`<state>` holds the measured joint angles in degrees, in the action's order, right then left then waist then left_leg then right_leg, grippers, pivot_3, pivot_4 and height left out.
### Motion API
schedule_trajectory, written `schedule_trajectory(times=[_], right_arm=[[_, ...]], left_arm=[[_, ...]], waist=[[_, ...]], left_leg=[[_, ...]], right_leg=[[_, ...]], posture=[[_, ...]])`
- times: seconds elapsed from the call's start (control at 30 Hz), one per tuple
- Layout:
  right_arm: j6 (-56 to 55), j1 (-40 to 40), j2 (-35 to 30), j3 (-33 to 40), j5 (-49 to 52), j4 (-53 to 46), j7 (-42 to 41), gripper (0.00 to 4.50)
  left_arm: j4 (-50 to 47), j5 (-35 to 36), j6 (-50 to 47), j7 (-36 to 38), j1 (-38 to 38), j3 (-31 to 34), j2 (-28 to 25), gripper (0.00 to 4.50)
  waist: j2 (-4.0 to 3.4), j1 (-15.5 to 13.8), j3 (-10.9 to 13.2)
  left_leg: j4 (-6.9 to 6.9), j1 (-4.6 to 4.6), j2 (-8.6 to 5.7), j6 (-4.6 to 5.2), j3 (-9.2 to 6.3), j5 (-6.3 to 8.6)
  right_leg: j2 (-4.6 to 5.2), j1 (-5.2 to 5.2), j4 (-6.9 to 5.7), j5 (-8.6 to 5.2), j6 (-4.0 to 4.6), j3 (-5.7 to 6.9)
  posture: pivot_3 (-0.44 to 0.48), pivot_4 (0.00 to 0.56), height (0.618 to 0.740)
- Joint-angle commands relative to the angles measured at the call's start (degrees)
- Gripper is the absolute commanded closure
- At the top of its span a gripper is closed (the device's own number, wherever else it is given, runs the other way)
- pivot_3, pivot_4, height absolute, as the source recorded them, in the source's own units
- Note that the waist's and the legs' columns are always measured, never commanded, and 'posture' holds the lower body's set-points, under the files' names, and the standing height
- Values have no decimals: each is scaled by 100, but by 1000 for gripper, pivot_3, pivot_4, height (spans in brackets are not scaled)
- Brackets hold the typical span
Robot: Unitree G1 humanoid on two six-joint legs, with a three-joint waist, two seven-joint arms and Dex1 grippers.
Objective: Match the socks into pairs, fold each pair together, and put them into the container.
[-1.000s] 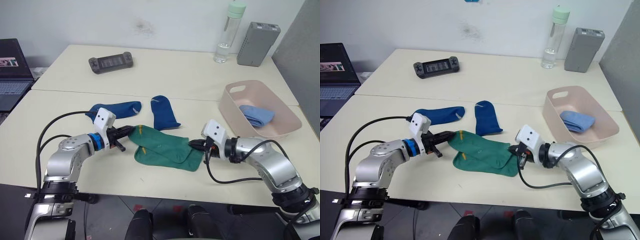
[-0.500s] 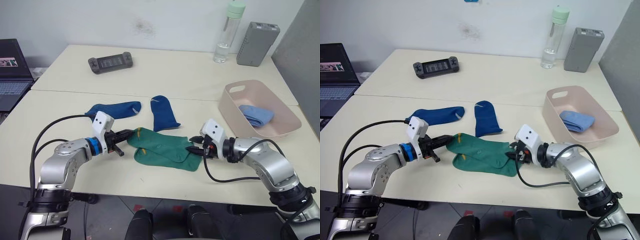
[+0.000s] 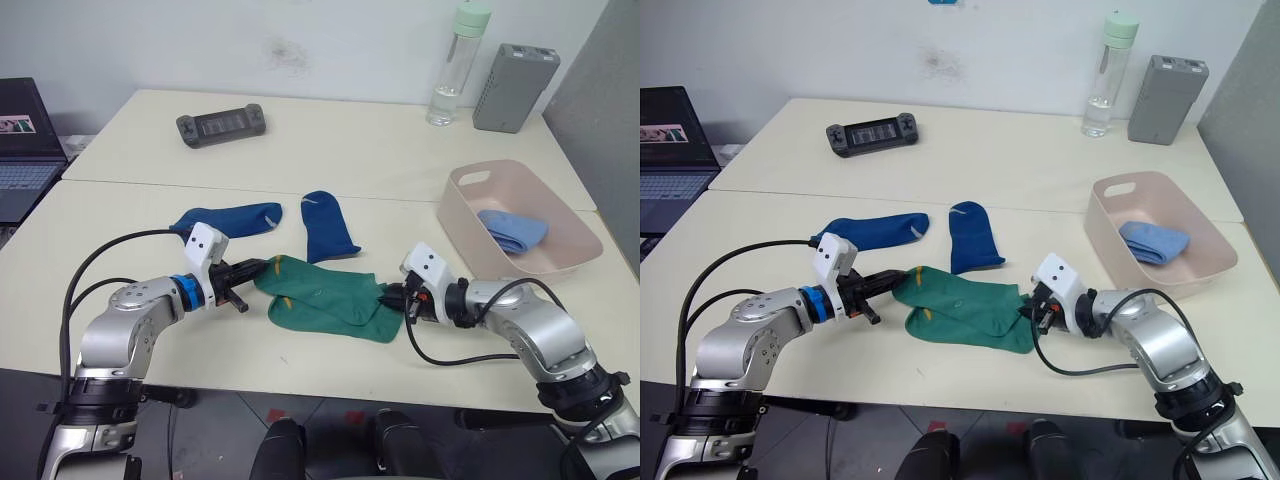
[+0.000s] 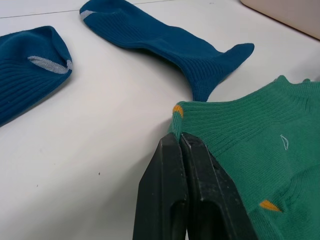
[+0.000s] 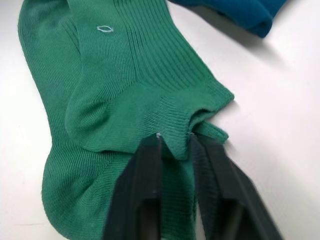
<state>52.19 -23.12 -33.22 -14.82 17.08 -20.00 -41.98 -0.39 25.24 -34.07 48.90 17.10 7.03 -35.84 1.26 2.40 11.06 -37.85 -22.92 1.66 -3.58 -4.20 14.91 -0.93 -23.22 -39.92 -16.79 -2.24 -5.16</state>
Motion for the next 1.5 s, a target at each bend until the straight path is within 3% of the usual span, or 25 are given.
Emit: schedule_trajectory(times=[0.03, 0.27, 0.6, 0.8, 1.13, 1.5], right_arm=[[-9, -103, 8, 128, 115, -122, -33, 4454], [121, -287, -77, 442, 468, -124, -242, 4454], [860, -639, -933, 1083, 1641, -211, -1189, 4454], [845, -425, -1381, 1106, 1876, -292, -1429, 4454], [505, -306, -1229, 799, 1583, -72, -1126, 4454], [359, -374, -1112, 754, 1475, 104, -1063, 4454]], left_arm=[[-192, 12, 138, 3, 7, 94, -79, 4500], [-544, 239, -50, 57, -182, 291, -271, 4500], [-2060, 1812, -1579, 11, -711, 1037, -621, 4500], [-2140, 1634, -1388, -263, -1111, 798, -432, 4500], [-1832, 1254, -922, -348, -1117, 318, -129, 4500], [-1865, 1351, -873, -264, -1236, 426, -224, 4500]], waist=[[0, 0, 0], [0, 12, 0], [0, 66, 0], [0, 70, 0], [2, 66, 1], [2, 66, 1]], left_leg=[[0, 0, 0, 0, 0, 0], [0, 0, 0, 0, 0, 0], [3, -1, 0, 2, 2, 1], [2, 0, 1, 2, 1, 1], [0, 1, 1, 1, 9, 1], [1, 1, 1, 1, 10, 1]], right_leg=[[0, 0, 0, 0, 0, 0], [0, 0, 0, 0, 0, 0], [1, 1, 4, -1, -1, -2], [0, 1, 4, -1, -1, -1], [0, 0, 6, -1, -1, -10], [0, 0, 6, -1, -2, -12]], posture=[[0, 150, 740], [0, 150, 740], [0, 150, 740], [0, 150, 740], [0, 150, 740], [0, 150, 740]])
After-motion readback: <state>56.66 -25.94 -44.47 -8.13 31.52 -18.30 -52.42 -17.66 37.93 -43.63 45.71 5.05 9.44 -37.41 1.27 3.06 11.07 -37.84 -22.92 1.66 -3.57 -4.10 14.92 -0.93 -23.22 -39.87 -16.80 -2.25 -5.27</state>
